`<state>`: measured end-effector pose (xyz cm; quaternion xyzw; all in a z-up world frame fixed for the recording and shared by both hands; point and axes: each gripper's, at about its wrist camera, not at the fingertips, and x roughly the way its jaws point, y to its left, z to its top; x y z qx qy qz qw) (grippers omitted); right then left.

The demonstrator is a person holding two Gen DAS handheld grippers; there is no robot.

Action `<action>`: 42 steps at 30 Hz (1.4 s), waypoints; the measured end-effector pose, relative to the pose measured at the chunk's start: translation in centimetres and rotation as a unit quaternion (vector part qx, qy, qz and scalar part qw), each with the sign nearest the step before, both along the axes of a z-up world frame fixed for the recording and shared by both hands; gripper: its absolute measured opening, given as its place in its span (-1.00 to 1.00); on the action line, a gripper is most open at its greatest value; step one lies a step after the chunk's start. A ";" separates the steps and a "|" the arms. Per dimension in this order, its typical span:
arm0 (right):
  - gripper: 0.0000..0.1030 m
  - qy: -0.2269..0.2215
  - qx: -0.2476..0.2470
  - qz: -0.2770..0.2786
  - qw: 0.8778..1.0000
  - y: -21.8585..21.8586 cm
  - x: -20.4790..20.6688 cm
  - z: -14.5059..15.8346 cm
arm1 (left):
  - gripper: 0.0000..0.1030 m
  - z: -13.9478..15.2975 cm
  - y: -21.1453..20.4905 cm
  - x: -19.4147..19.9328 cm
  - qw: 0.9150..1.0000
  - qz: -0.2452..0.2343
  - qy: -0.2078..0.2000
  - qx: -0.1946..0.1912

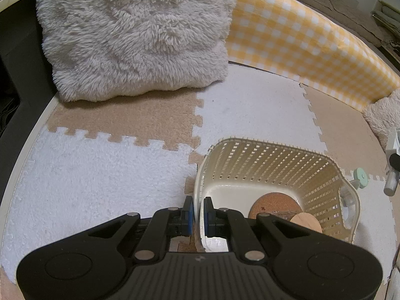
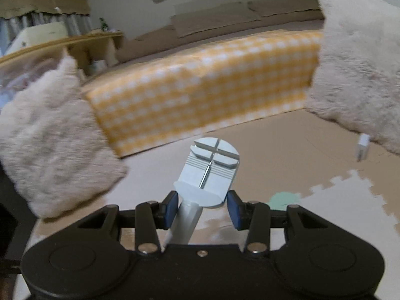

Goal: Organize rigid objects
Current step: 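Carry the white strap tool into the basket and open the right gripper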

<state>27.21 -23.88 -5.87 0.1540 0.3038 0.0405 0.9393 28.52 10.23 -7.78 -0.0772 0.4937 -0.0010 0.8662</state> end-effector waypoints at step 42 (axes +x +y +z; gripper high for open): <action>-0.15 0.124 -0.043 0.218 0.967 19.2 0.9 -7.4 | -0.86 0.0 1.0 0.2 0.999 0.015 0.003 -0.042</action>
